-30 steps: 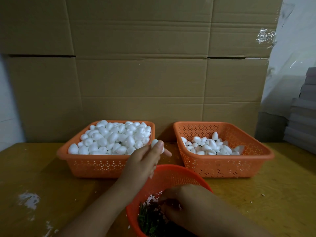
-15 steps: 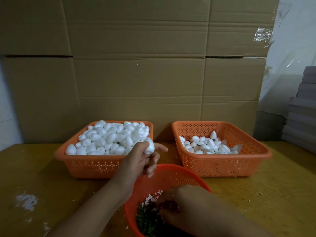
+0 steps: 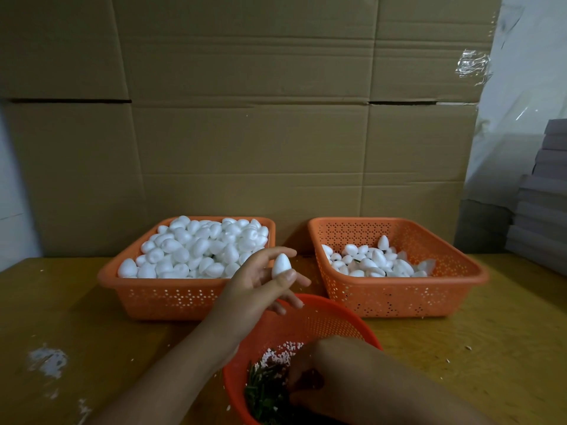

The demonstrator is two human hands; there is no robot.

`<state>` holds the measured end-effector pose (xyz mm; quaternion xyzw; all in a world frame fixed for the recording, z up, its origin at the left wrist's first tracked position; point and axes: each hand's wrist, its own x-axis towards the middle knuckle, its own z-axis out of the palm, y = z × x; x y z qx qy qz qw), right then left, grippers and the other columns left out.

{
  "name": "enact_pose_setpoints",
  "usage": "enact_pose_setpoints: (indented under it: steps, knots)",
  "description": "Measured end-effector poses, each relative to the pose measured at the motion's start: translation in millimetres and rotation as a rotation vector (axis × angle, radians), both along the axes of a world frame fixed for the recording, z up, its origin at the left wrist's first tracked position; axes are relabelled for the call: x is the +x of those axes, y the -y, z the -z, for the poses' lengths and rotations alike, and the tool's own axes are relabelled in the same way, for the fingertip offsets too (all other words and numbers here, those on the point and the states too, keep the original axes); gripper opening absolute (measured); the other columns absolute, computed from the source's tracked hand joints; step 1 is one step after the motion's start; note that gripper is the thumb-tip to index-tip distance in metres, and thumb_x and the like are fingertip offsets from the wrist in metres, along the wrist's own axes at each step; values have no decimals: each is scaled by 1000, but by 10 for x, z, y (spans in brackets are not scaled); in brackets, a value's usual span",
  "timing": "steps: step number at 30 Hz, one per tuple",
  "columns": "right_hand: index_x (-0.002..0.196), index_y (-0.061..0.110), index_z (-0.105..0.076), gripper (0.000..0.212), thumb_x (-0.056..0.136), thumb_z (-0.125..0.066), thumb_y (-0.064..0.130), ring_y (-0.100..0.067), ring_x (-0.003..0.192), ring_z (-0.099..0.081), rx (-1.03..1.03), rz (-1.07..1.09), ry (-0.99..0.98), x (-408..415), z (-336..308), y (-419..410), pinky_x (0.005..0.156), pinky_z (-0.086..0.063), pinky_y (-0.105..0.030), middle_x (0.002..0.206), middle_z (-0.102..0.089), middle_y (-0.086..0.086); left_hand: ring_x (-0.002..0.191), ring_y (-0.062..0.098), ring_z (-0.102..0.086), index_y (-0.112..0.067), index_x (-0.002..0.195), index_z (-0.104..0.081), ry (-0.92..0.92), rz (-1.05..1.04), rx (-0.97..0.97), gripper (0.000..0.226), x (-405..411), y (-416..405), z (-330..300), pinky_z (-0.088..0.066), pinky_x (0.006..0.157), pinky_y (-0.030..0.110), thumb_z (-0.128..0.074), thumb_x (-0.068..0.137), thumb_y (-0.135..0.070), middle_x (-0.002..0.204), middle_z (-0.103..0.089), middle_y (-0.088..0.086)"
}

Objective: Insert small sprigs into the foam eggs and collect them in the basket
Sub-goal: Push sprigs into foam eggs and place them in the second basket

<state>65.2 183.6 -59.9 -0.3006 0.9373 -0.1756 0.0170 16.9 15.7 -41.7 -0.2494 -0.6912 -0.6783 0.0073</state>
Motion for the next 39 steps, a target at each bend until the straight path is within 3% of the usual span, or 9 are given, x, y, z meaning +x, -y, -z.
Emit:
enact_pose_setpoints:
  steps: [3, 7, 10, 12, 18, 22, 26, 32, 39]
  knots:
    - [108, 42, -64, 23, 85, -61, 44, 4, 96, -60, -27, 32, -30, 19, -8, 0, 84, -47, -11, 107, -68, 21, 78, 21, -72, -19, 116, -51, 2, -7, -22, 40, -1, -18, 2, -53, 62, 23, -59, 82, -38, 98, -76, 5]
    - [98, 34, -69, 19, 82, -60, 41, 5, 92, -59, -129, 109, -128, 34, -26, 16, 78, -47, -11, 98, -67, 20, 85, 19, -72, -17, 111, -54, -7, -44, -24, 28, -6, -21, 5, -53, 64, 24, -59, 88, -31, 97, -76, 4]
    - [81, 34, -66, 4, 80, -65, 38, 3, 80, -60, -325, 231, -143, 22, -41, 7, 69, -48, -14, 82, -65, 19, 83, 12, -70, -18, 106, -64, 3, -96, 30, 14, -21, -14, 4, -52, 63, 22, -61, 93, -20, 93, -74, -3]
    - [73, 33, -63, 7, 80, -66, 33, -1, 69, -62, -481, 300, -121, 2, -50, -11, 62, -48, -18, 76, -67, 14, 78, 5, -65, -19, 103, -68, 4, -125, 73, 13, -23, -24, -2, -51, 62, 20, -62, 91, -22, 84, -70, -10]
    - [74, 29, -65, 14, 86, -66, 22, 1, 57, -56, -774, 324, -79, -4, -76, 0, 55, -41, -14, 66, -64, 11, 73, -2, -56, -28, 102, -75, 58, -158, 135, 19, -31, -50, -36, -48, 60, 20, -60, 91, -30, 74, -64, -21]
    - [75, 31, -65, 14, 86, -66, 22, 0, 59, -56, -849, 330, -109, -1, -76, 12, 59, -41, -17, 65, -63, 11, 72, 2, -60, -29, 98, -77, 123, -99, 220, 28, -6, -84, -49, -49, 58, 21, -64, 76, -38, 87, -70, -10]
    - [75, 33, -65, 15, 86, -67, 22, -2, 61, -57, -868, 350, -142, 4, -84, 13, 61, -41, -17, 64, -62, 12, 81, 6, -66, -29, 98, -77, 145, -47, 234, 28, 29, -98, -18, -52, 64, 22, -65, 75, -39, 94, -72, -1]
    - [74, 31, -65, 13, 84, -66, 23, -2, 60, -56, -890, 370, -163, 8, -80, 10, 62, -41, -22, 63, -62, 11, 79, 13, -68, -22, 95, -77, 205, -36, 305, 25, 62, -122, -34, -53, 63, 24, -66, 76, -35, 87, -71, 5]
    - [73, 31, -64, 14, 84, -66, 23, -2, 60, -57, -880, 398, -182, 6, -75, 2, 61, -41, -20, 63, -63, 11, 79, 15, -67, -23, 90, -77, 230, -18, 302, 22, 84, -131, -28, -53, 63, 25, -66, 75, -35, 90, -71, 5]
